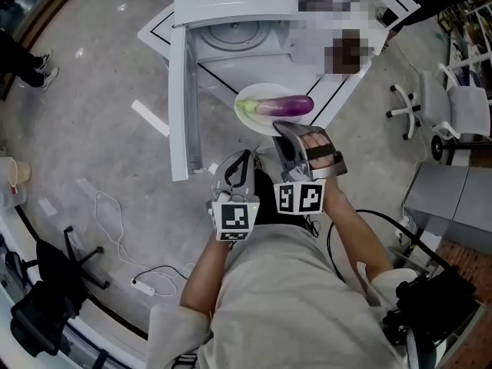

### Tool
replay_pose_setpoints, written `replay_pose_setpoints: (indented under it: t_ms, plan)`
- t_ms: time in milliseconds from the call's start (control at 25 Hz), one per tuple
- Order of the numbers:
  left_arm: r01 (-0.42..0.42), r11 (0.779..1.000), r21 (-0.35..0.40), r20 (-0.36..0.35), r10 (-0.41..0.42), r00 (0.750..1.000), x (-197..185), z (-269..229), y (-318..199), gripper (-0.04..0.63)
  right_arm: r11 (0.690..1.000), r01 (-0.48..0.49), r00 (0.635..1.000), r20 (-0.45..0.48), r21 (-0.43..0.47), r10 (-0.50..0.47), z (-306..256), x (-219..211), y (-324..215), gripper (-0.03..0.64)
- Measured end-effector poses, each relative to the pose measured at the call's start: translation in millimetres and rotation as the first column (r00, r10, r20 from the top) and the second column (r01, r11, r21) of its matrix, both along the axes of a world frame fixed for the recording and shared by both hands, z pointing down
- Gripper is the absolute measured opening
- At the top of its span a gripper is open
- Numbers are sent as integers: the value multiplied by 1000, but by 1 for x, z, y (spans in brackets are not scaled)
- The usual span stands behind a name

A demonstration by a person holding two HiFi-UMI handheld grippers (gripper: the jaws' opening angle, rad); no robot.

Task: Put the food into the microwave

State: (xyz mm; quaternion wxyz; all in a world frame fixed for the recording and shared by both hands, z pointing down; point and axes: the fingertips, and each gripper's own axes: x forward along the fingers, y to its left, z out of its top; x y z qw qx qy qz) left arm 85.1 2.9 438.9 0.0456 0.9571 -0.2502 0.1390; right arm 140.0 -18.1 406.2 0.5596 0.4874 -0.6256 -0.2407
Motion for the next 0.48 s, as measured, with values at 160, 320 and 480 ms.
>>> replay_pose_setpoints:
  t_ms: [160, 320, 480]
  plan:
    - [74, 997, -32, 14, -74, 997, 20, 13, -26, 6, 997, 61, 998, 10, -45, -61, 14, 21, -28, 34]
    - [119, 992, -41, 32, -118, 992, 38, 21, -56, 6, 993, 98, 995, 17, -60, -97, 22, 40, -64, 34]
    - [163, 985, -60, 45, -161, 986, 47, 32, -78, 6, 988, 136, 991, 22, -68, -135, 37, 53, -97, 34]
